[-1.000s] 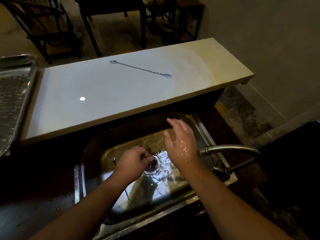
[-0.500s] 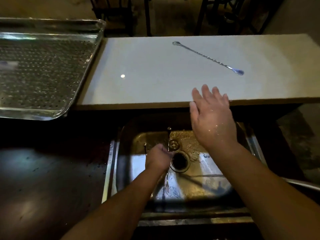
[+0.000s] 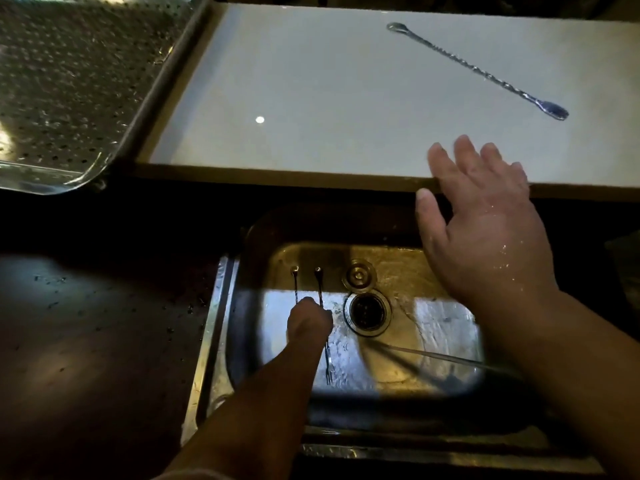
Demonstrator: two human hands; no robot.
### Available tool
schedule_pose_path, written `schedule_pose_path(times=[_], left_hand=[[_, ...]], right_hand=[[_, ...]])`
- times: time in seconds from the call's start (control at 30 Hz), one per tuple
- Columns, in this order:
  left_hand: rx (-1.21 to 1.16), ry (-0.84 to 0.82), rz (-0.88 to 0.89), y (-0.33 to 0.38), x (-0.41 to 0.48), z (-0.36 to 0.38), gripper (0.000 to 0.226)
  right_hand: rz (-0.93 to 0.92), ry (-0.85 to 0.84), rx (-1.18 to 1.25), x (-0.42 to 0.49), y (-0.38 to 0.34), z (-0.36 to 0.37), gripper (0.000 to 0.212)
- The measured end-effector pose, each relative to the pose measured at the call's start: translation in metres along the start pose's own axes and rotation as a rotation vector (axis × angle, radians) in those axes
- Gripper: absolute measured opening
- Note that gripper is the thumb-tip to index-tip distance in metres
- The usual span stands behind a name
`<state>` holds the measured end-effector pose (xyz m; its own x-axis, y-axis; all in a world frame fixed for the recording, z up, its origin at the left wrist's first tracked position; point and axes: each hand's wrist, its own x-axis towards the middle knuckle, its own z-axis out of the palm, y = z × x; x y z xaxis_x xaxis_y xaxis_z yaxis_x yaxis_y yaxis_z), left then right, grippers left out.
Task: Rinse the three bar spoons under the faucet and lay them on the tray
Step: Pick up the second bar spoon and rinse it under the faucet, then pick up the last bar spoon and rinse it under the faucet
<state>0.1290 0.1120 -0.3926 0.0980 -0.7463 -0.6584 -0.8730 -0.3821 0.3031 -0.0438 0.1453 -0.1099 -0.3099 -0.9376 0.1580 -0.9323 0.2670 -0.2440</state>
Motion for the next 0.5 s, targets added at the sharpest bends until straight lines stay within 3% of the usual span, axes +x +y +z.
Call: schedule_pose_path(times=[0.2,0.3,0.4,0.5], left_hand=[[-0.043,0.007,-0.027,-0.008,-0.001,-0.006,0.036],[-0.216,0.073,-0.001,0.002,-0.021,-0.027,0.028],[-0.453,0.216,0.122,0.020,-0.060,-0.063,0.032],[-0.548,0.403,0.347,0.047,-0.105,-0.110,0.042]], right_hand=[[0.003,0.001,0.009,-0.001,0.000,0.000,0.056],[0.004,-0.008,0.009,0.000,-0.001,-0.001,0.057],[0.022,-0.021,0.022,-0.002,-0.007,-0.007,0.057],[0.023,-0.031,0.026,-0.005,-0.013,-0.016,0.058]])
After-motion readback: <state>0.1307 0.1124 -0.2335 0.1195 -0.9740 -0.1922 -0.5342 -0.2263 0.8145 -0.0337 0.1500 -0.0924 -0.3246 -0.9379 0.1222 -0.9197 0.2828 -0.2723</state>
